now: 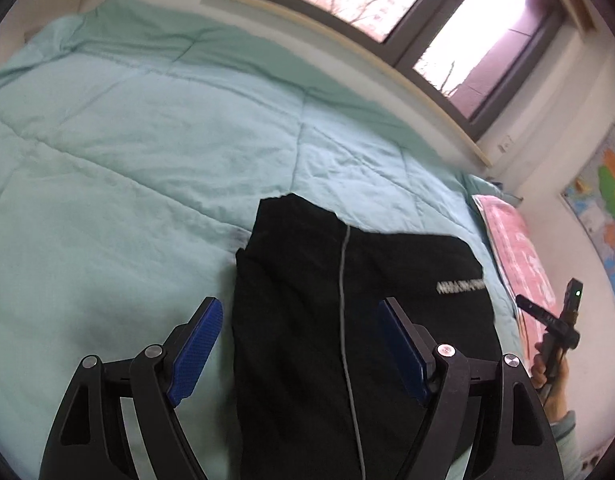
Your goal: Fold large clothes
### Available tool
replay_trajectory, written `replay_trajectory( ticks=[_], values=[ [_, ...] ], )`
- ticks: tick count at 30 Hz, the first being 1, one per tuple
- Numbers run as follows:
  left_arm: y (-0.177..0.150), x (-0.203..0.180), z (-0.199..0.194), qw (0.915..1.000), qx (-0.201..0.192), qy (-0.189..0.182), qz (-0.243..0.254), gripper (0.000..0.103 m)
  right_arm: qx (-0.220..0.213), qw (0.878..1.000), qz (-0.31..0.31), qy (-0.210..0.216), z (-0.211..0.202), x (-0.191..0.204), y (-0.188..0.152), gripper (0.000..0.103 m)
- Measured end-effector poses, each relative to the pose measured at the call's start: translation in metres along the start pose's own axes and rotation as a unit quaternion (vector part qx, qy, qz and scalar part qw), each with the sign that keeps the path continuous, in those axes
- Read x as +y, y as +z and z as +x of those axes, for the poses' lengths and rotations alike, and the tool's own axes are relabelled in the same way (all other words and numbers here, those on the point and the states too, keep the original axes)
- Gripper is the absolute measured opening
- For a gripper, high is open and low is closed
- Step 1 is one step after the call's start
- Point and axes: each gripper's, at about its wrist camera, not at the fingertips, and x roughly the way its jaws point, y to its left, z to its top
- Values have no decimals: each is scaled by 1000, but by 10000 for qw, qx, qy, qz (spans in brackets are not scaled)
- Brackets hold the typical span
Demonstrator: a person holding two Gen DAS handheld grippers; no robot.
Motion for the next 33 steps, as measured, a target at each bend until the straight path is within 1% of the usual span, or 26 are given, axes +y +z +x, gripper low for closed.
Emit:
replay_trajectory(
  ticks=[2, 4, 5, 8, 10, 13, 14, 15, 16, 17, 18, 19, 21, 23, 24, 27, 28, 30, 32, 33],
  values=[
    [9, 5, 16, 9999, 101, -8, -71, 81, 122, 9999, -44, 8, 24, -2, 8, 84],
    [16, 10, 32, 9997, 197, 137, -98, 81, 217, 9997, -60, 18, 41, -3, 13, 84],
    [18, 13, 39, 9994, 280, 151, -117, 81, 299, 9995, -76, 64, 54, -6, 17, 84],
    [24, 21, 57, 9986, 460, 115, -226, 81, 433, 9990, -121, 0, 80, -11, 24, 84],
    [27, 24, 68, 9979, 585, 31, -281, 81, 600, 9981, -101, 89, 99, -15, 27, 84],
    [28, 28, 89, 9948, 890, -261, -420, 81, 859, 9959, 2, 299, 120, -19, 29, 84],
    [28, 28, 93, 9945, 909, -282, -435, 80, 840, 9958, -27, 359, 121, -18, 28, 75],
    [27, 25, 95, 9954, 844, -232, -385, 62, 807, 9961, -93, 357, 120, -16, 26, 48],
    [27, 22, 94, 9962, 783, -198, -312, 45, 765, 9966, -190, 255, 118, -12, 24, 37],
    [26, 19, 91, 9969, 725, -181, -239, 19, 654, 9973, -331, 84, 112, -8, 22, 24],
    [25, 13, 84, 9983, 570, -66, -133, 16, 436, 9975, -542, -153, 101, -2, 20, 21],
    [25, 9, 79, 9989, 465, 26, -68, 15, 307, 9972, -634, -270, 93, 1, 20, 20],
    [25, -4, 57, 9997, 129, 123, 138, 12, -113, 9952, -821, -521, 66, 11, 25, 15],
    [31, -20, 38, 9992, -150, 209, 315, 12, -346, 9938, -859, -618, 49, 17, 36, 12],
    [36, -28, 28, 9985, -301, 250, 376, 12, -510, 9917, -903, -757, 39, 24, 46, 11],
    [52, -39, 18, 9966, -561, 513, 325, 11, -650, 9890, -916, -967, 36, 37, 67, 11],
    [56, -37, 23, 9960, -538, 653, 279, 12, -633, 9885, -899, -1043, 40, 39, 72, 11],
    [58, -28, 45, 9945, -321, 981, 197, 12, -479, 9884, -818, -1186, 61, 42, 78, 11],
    [55, -19, 76, 9909, -30, 1341, 144, 12, -190, 9876, -746, -1369, 89, 40, 77, 11],
    [50, -9, 98, 9882, 213, 1512, 63, 12, 45, 9857, -744, -1514, 110, 39, 73, 11]
  ],
)
